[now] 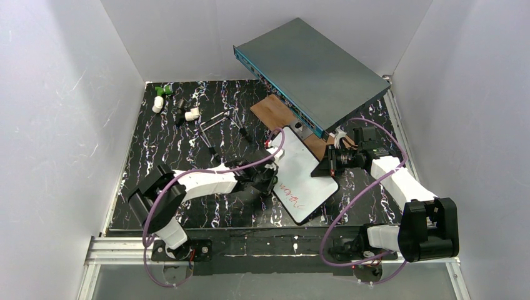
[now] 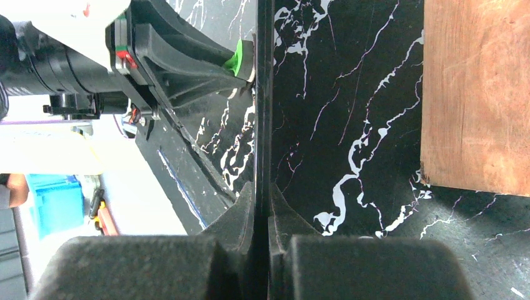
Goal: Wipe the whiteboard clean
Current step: Erase the whiteboard using the whiteboard.
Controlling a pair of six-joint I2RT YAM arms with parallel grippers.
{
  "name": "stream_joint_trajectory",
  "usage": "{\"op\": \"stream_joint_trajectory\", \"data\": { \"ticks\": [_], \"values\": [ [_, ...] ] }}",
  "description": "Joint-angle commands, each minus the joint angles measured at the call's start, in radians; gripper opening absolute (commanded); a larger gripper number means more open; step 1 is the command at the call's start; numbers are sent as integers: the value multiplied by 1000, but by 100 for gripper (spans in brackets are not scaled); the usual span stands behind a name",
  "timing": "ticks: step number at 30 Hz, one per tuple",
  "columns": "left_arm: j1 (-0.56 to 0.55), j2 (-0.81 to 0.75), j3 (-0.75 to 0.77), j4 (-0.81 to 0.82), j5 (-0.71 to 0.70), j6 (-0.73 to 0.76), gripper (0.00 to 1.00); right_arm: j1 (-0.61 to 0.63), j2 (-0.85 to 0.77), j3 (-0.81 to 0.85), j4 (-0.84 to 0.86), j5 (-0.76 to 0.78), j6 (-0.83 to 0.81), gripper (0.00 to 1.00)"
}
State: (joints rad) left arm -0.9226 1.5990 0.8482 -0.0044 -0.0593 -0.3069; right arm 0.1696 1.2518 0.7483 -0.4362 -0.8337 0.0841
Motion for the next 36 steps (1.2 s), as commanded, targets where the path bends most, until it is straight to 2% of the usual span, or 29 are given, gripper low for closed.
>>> {"op": "stream_joint_trajectory", "data": {
  "ticks": [1, 7, 14, 18, 25, 28, 30, 36],
  "values": [
    [90, 13, 85, -21, 56, 16, 0, 33, 2, 11, -52, -55, -64, 1],
    [128, 4, 76, -23, 132, 19, 0, 33, -2, 10, -50, -54, -66, 1],
    [-30, -9, -46, 56, 112, -31, 0, 33, 7, 11, -52, -64, -66, 1],
    [-52, 8, -37, 55, 92, -31, 0, 33, 12, 13, -55, -64, -66, 1],
    [99, -13, 52, -24, 106, 8, 0, 33, 6, 10, -53, -62, -68, 1],
    [112, -20, 63, -44, 129, 12, 0, 33, 2, 10, -52, -61, -69, 1],
    [88, -26, 37, -34, 149, -9, 0, 33, 1, 11, -52, -62, -68, 1],
    [-91, -1, -56, 52, 126, -91, 0, 33, 5, 13, -56, -67, -69, 1]
  ]
}}
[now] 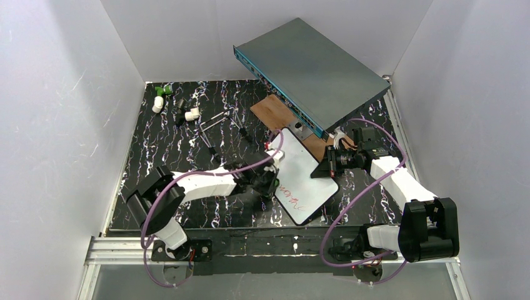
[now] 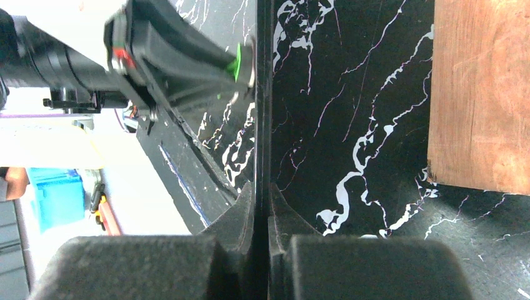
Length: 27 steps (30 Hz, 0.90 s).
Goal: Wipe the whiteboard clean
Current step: Erase the whiteboard using the whiteboard.
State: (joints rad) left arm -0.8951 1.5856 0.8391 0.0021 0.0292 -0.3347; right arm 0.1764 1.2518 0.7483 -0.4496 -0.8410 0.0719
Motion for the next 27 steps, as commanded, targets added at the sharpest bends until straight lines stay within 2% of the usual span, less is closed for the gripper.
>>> {"op": "stream_joint_trajectory", "data": {
  "ticks": [1, 5, 7, 12, 15, 17, 22, 27],
  "values": [
    [-136, 19, -46, 47, 29, -69, 0, 26, 7, 13, -43, -61, -57, 1],
    [-143, 27, -4, 7, -28, -49, 0, 26, 8, 13, -43, -60, -57, 1],
    [-118, 28, 44, -67, -62, -17, 0, 26, 8, 13, -42, -58, -56, 1],
    [4, 6, 90, -98, -43, 1, 0, 26, 2, 11, -42, -58, -56, 1],
    [15, 3, 88, -94, -2, 6, 0, 26, -3, 10, -40, -58, -56, 1],
    [-11, 8, 70, -87, 10, -9, 0, 26, -1, 11, -41, -59, -57, 1],
    [-170, 50, 27, -58, -14, -75, 0, 26, 0, 13, -43, -64, -58, 1],
    [-180, 68, 72, -85, -77, -41, 0, 26, 6, 13, -43, -67, -57, 1]
  ]
}}
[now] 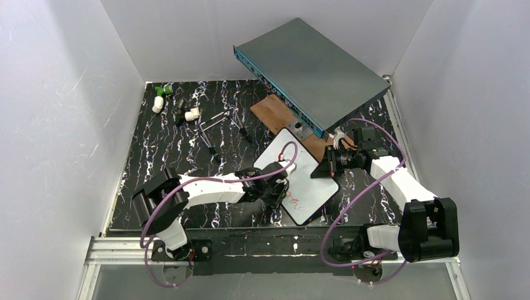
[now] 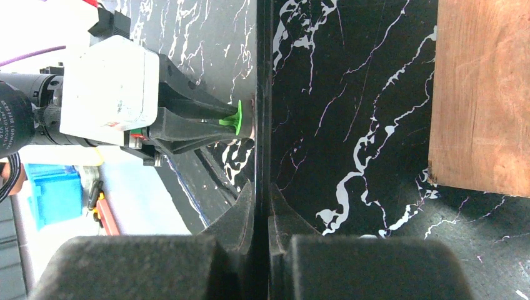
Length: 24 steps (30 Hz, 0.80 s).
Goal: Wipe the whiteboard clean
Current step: Erase the whiteboard using the whiteboard.
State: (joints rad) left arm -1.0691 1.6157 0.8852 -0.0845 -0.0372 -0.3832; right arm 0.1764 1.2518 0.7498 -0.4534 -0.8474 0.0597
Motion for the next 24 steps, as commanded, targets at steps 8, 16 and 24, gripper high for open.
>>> {"op": "stream_joint_trajectory", "data": {
  "ticks": [8, 16, 24],
  "values": [
    [166, 7, 96, -46, 30, 70, 0, 26, -1, 9, -38, -57, -46, 1],
    [44, 10, 18, 2, 52, 32, 0, 27, 0, 11, -39, -61, -46, 1],
    [61, 15, 54, -18, 19, 70, 0, 26, 3, 11, -41, -65, -47, 1]
  ]
}}
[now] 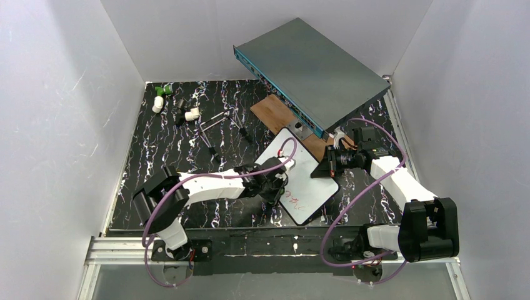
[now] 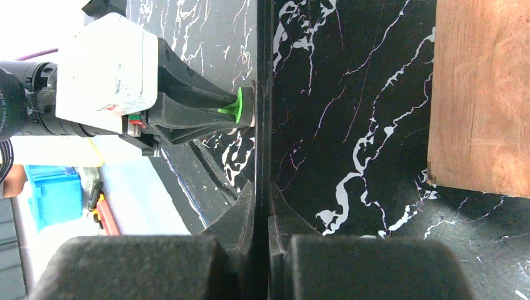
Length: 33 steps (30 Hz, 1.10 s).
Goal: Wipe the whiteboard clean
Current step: Erase the whiteboard using the whiteboard.
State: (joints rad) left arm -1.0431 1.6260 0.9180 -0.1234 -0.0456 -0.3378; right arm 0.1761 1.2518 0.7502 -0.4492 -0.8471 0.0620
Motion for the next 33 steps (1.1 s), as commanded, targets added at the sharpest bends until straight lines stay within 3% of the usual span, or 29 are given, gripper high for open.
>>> {"op": "stream_joint_trajectory", "data": {
  "ticks": [1, 7, 13, 17, 21, 26, 30, 33],
  "values": [
    [61, -1, 23, 24, 38, 31, 0, 26, 3, 11, -45, -66, -50, 1],
    [139, -27, 22, 28, 97, 51, 0, 27, 2, 11, -46, -63, -50, 1],
    [6, -61, -58, 89, 62, 35, 0, 26, 6, 11, -44, -63, -50, 1],
    [-15, -64, -108, 149, 39, 14, 0, 26, 12, 11, -44, -66, -50, 1],
    [30, -64, -42, 84, 6, 77, 0, 27, 10, 11, -44, -66, -50, 1],
    [157, -69, -11, 114, 104, 95, 0, 26, 4, 9, -43, -62, -51, 1],
    [159, -59, 3, 90, 130, 102, 0, 27, -4, 11, -43, -61, -53, 1],
    [98, -79, -38, 105, 92, 93, 0, 26, 0, 12, -46, -62, -53, 1]
  ]
}}
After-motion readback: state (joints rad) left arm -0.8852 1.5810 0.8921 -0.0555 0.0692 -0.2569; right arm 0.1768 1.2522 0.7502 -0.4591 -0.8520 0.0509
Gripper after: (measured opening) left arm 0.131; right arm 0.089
